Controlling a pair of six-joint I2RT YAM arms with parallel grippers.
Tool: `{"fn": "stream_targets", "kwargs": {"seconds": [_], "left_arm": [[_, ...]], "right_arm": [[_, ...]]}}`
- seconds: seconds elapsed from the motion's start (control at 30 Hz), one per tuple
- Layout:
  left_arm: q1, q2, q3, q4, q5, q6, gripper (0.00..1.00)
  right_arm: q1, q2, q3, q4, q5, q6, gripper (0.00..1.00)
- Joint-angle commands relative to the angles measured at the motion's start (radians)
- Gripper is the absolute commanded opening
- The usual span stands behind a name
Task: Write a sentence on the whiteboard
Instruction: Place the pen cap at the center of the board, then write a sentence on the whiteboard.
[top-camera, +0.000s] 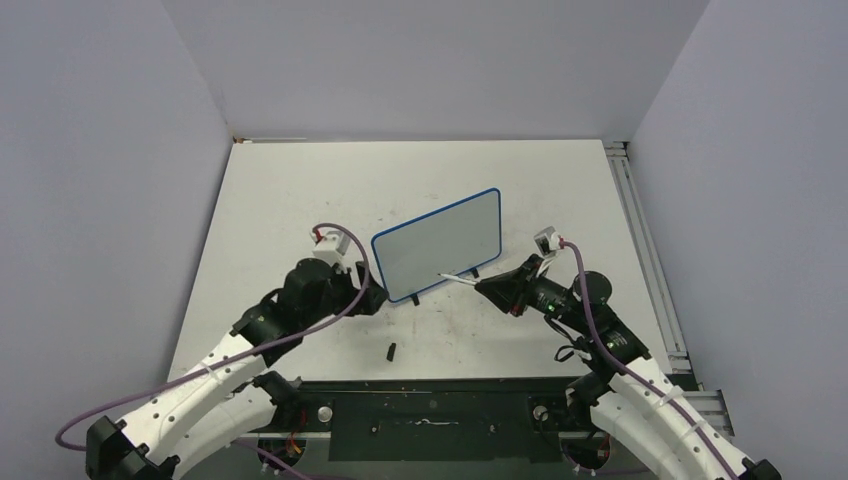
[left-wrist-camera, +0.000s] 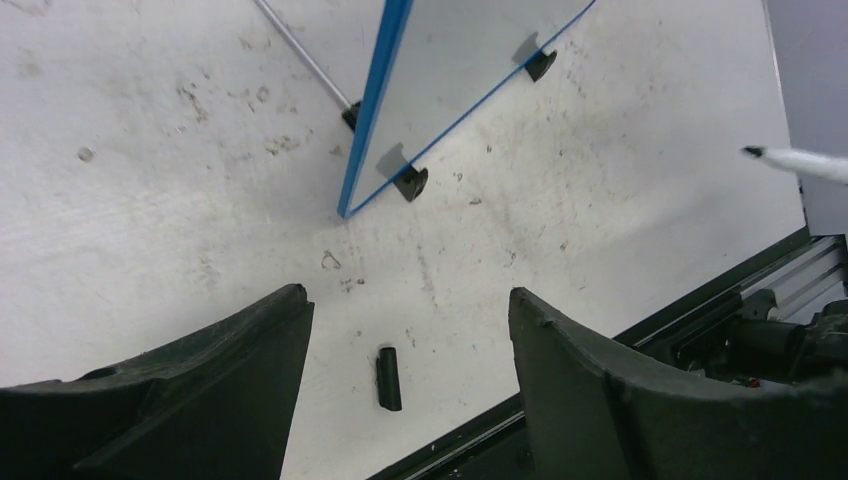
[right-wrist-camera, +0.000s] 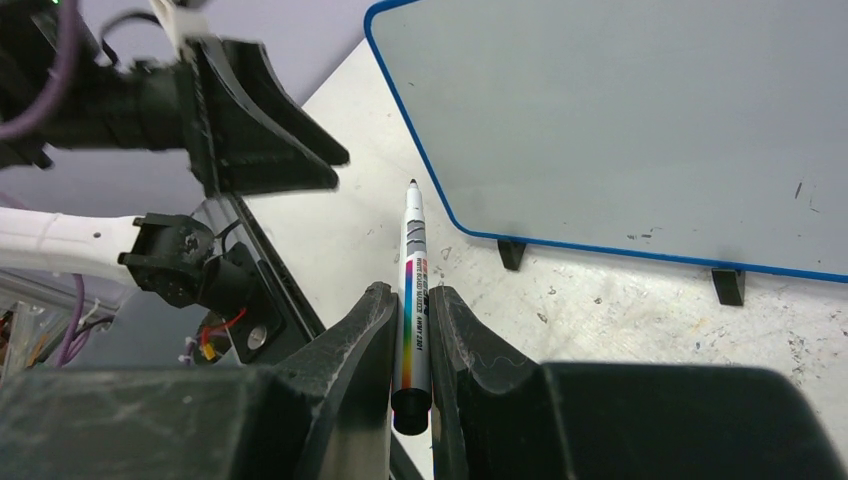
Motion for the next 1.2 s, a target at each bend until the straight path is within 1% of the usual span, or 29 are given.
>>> {"fn": "stream_targets", "kwargs": {"seconds": [0.0, 0.13, 0.23, 0.33, 0.47, 0.57, 0.67, 0.9, 1.0, 1.17], "left_arm": [[0.153, 0.031, 0.18, -0.174, 0.239, 0.189, 0.7], [0.274, 0.106, 0.333, -0.228, 0.378, 0.326, 0.7], [0.354, 0.161, 0.407, -0.22, 0.469, 0.397, 0.68], [0.417, 0.208, 0.442, -0.182, 0.562, 0.425, 0.64], [0.444, 0.243, 0.442, -0.055, 0.658, 0.399, 0.57], [0.445, 0.26, 0.447, 0.0, 0.671, 0.414, 0.54], [0.453, 0.293, 0.454, 0.012, 0.672, 0.431, 0.51], [0.466, 0.351, 0.448, 0.051, 0.679, 0.439, 0.46], [0.467, 0.368, 0.451, 0.067, 0.697, 0.437, 0.44], [0.467, 0.392, 0.449, 0.083, 0.699, 0.43, 0.35]], "right_arm": [[0.04, 0.038, 0.061, 0.069, 0.083, -0.041, 0.05], [0.095, 0.08, 0.068, 0.145, 0.141, -0.027, 0.05], [0.143, 0.127, 0.071, 0.211, 0.19, -0.015, 0.05], [0.198, 0.176, 0.073, 0.289, 0.236, -0.006, 0.05], [0.255, 0.26, 0.083, 0.394, 0.288, -0.006, 0.05], [0.275, 0.316, 0.092, 0.462, 0.308, -0.004, 0.05], [0.286, 0.364, 0.105, 0.517, 0.322, -0.006, 0.05], [0.295, 0.47, 0.13, 0.634, 0.341, -0.008, 0.05], [0.302, 0.509, 0.147, 0.657, 0.334, -0.006, 0.05], [0.316, 0.544, 0.165, 0.669, 0.334, -0.012, 0.05]]}}
